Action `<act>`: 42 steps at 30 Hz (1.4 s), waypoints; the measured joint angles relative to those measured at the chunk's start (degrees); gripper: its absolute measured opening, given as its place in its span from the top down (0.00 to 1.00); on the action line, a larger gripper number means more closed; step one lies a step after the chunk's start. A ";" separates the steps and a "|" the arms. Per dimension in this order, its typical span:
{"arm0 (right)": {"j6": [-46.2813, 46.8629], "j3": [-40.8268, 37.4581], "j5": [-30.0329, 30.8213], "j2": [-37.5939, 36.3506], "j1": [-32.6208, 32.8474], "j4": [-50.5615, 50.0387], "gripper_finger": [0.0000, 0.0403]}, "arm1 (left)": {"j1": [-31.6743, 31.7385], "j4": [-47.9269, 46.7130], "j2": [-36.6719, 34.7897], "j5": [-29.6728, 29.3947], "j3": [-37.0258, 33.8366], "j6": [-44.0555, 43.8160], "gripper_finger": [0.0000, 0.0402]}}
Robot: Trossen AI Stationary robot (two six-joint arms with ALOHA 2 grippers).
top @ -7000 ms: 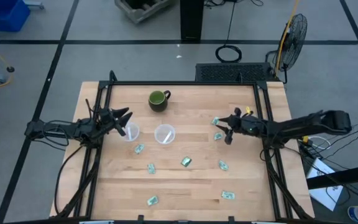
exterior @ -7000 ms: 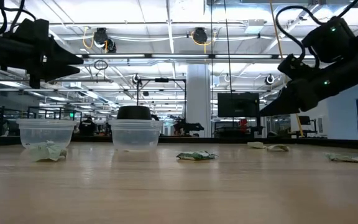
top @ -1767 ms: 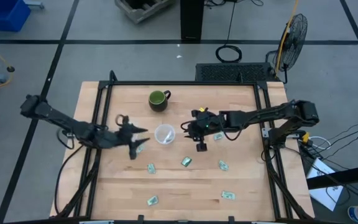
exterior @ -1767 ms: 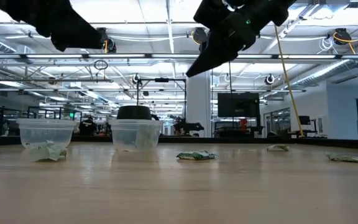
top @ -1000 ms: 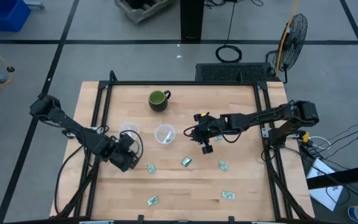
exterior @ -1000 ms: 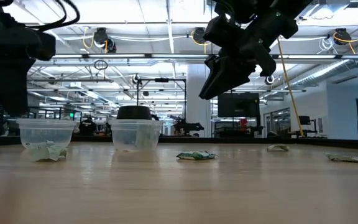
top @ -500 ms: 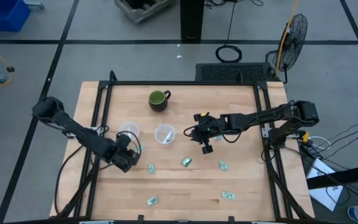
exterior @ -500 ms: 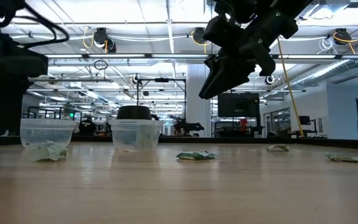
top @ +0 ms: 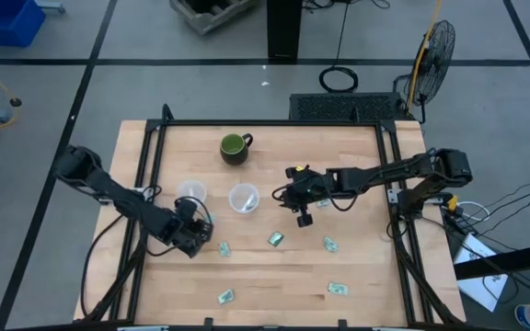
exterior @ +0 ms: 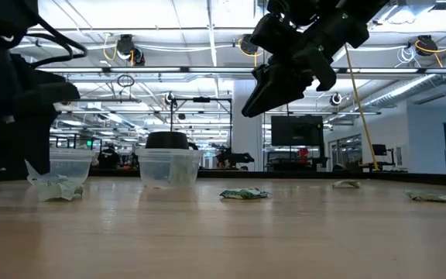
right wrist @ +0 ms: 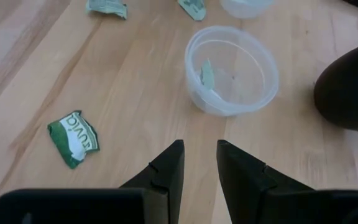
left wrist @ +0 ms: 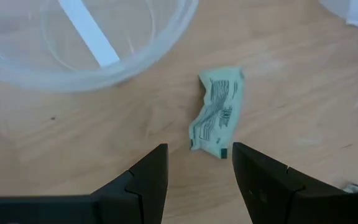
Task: Pick and place Stevia / Truvia into bins
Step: Put the stevia pocket in the left plastic container
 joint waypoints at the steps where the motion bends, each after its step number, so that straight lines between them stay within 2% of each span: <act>1: 0.00 0.00 0.00 0.00 0.00 -0.10 0.77 | 0.12 0.13 0.55 0.49 0.02 -0.04 0.54; 8: -0.46 0.00 0.00 0.00 0.00 -0.13 0.77 | 0.70 0.48 3.58 1.48 0.01 -0.15 0.54; 25: -1.97 0.00 0.00 0.00 0.00 -0.13 0.77 | 1.92 2.57 3.75 0.13 0.02 0.55 0.54; 35: -1.97 0.02 0.00 0.00 0.00 -0.13 0.77 | 2.56 3.47 3.75 -3.69 0.02 0.01 0.54; 42: -1.97 0.04 0.00 0.00 0.00 -0.13 0.77 | 4.05 3.54 3.75 -4.00 0.02 0.42 0.54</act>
